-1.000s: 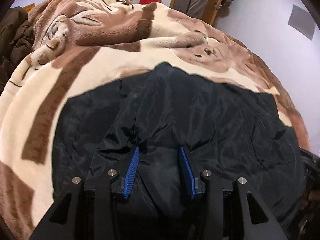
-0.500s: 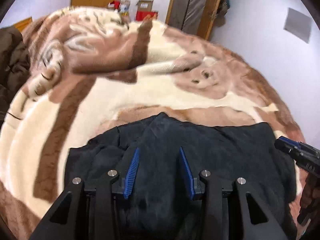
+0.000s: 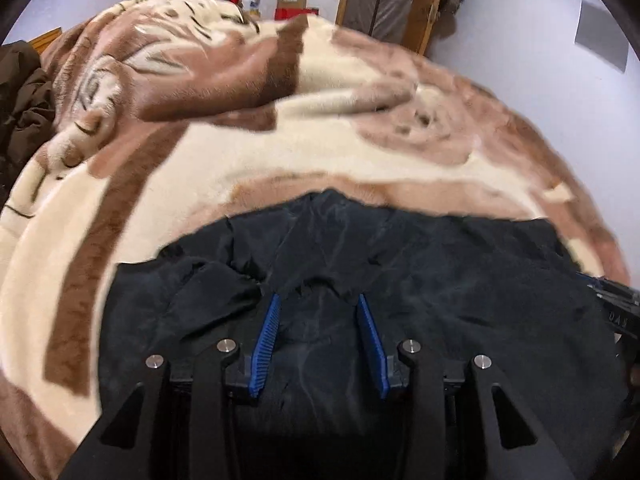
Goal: Fold large clothes
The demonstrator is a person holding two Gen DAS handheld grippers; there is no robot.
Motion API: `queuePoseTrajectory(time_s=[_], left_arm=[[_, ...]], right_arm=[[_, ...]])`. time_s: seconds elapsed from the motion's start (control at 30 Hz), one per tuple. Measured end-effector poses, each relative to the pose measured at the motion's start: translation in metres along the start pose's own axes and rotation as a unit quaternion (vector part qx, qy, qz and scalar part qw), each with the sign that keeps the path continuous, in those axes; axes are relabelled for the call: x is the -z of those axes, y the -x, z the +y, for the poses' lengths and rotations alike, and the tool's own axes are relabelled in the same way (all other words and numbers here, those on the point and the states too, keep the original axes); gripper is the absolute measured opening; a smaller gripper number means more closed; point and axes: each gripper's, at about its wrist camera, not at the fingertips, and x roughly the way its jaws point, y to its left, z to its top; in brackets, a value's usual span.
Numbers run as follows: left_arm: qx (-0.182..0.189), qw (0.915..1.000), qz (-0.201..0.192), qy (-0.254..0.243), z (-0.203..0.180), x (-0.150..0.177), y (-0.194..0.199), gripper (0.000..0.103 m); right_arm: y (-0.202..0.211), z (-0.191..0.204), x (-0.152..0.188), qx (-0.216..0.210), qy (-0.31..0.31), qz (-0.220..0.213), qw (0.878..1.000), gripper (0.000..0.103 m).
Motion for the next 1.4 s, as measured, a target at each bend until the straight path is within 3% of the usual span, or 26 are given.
queuePoseTrajectory(time_s=[0.13,0.23,0.33,0.43,0.63,0.77,0.93,1.4], left_arm=[[0.031,0.9987,-0.041,0.004,-0.004,0.014,0.058,0.043],[0.059,0.9974,-0.042,-0.002,-0.012,0.043,0.082,0.043],[0.057,0.9981,-0.002,-0.022,-0.025,0.075,0.068,0.043],[0.049,0.9979,0.035,-0.022,-0.028,0.091,0.038,0.043],[0.058,0.9976,0.034,-0.014,-0.031,0.084,0.06,0.041],[0.083,0.996,0.025,-0.023,-0.041,0.102,0.081,0.041],[0.07,0.9951,0.069,-0.01,-0.042,0.128,0.04,0.041],[0.051,0.9968,0.059,-0.019,-0.047,0.132,0.018,0.042]], right_arm=[[0.068,0.018,0.015,-0.039,0.008,-0.06,0.997,0.033],[0.096,0.047,0.045,-0.082,0.028,-0.065,0.994,0.033],[0.074,0.07,0.07,-0.083,0.058,-0.022,0.995,0.032],[0.029,0.064,0.08,-0.068,0.05,0.022,0.996,0.032],[0.056,0.063,0.069,-0.065,0.033,0.021,0.997,0.032],[0.087,0.072,0.09,-0.09,0.032,-0.001,0.995,0.032],[0.041,0.075,0.122,-0.075,0.028,0.058,0.995,0.032],[0.008,0.078,0.133,-0.057,0.039,0.043,0.997,0.032]])
